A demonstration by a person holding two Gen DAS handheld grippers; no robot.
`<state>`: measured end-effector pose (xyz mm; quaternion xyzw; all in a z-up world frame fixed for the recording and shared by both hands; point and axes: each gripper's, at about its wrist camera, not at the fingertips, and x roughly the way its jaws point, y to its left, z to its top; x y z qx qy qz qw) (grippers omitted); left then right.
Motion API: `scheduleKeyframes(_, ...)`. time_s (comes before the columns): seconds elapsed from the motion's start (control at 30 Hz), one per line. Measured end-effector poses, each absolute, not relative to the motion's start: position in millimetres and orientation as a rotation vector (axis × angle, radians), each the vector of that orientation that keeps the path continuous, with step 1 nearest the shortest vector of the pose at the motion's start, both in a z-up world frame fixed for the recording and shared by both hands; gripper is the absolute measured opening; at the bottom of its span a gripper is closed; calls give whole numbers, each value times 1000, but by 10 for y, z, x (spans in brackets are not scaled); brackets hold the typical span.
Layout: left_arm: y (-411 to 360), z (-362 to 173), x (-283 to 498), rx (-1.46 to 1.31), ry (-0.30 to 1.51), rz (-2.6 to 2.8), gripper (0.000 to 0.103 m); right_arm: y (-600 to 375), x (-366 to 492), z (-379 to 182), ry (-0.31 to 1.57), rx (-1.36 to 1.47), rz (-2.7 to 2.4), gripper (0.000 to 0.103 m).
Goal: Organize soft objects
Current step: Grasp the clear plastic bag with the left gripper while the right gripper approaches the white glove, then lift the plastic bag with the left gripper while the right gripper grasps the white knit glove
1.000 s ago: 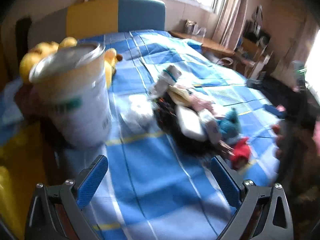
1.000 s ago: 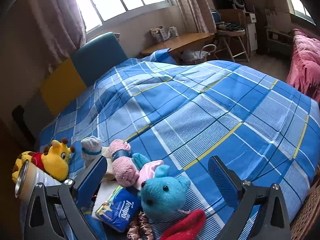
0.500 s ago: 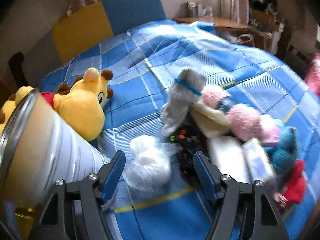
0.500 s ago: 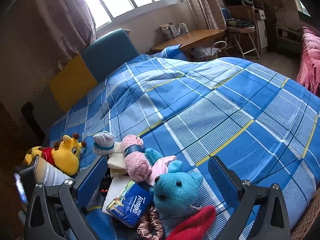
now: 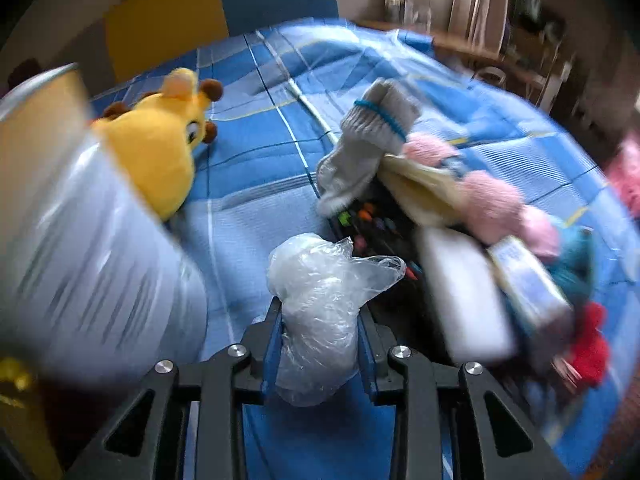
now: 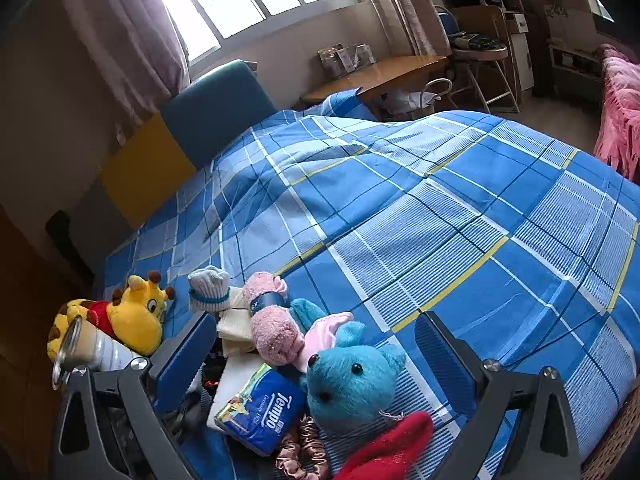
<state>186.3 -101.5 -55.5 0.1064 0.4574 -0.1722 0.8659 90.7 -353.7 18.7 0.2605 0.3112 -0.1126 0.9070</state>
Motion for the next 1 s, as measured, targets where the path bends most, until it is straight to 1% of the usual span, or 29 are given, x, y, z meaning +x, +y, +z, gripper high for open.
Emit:
scheduleKeyframes(0.13, -783, -460, 1335, 175, 941, -361, 33, -3502, 937, 174, 657, 544, -191, 90)
scheduleKeyframes(0.2, -725, -530, 1142, 181, 950, -375, 33, -3433, 974, 153, 680, 529, -160, 81)
scheduleKeyframes(0.27, -694, -618, 1038, 156, 980, -384, 33, -3340, 1033, 127, 713, 516, -112, 74)
scheduleKeyframes(0.3, -666, -669, 991, 150, 991, -379, 33, -3289, 1064, 125, 724, 507, -85, 73)
scheduleKeyframes(0.43, -545, -768, 925, 93, 991, -384, 33, -3016, 1277, 144, 770, 456, 7, 73)
scheduleKeyframes(0.57, -512, -760, 934, 53, 988, -395, 33, -2760, 1727, 101, 814, 423, 64, 73)
scheduleKeyframes(0.77, -455, -771, 927, 25, 977, -408, 33, -2545, 2524, -128, 885, 423, 39, 73)
scheduleKeyframes(0.9, -452, -780, 911, 26, 967, -413, 33, -2479, 2876, -318, 945, 411, 8, 73)
scheduleKeyframes(0.93, -450, -785, 910, 24, 967, -415, 33, -2459, 2950, -370, 964, 404, 1, 70)
scheduleKeyframes(0.97, -441, -784, 902, 23, 966, -416, 33, -2451, 2981, -389, 975, 388, -13, 44)
scheduleKeyframes(1.0, -442, -784, 903, 22, 965, -418, 33, -2434, 2988, -385, 973, 373, -12, 41)
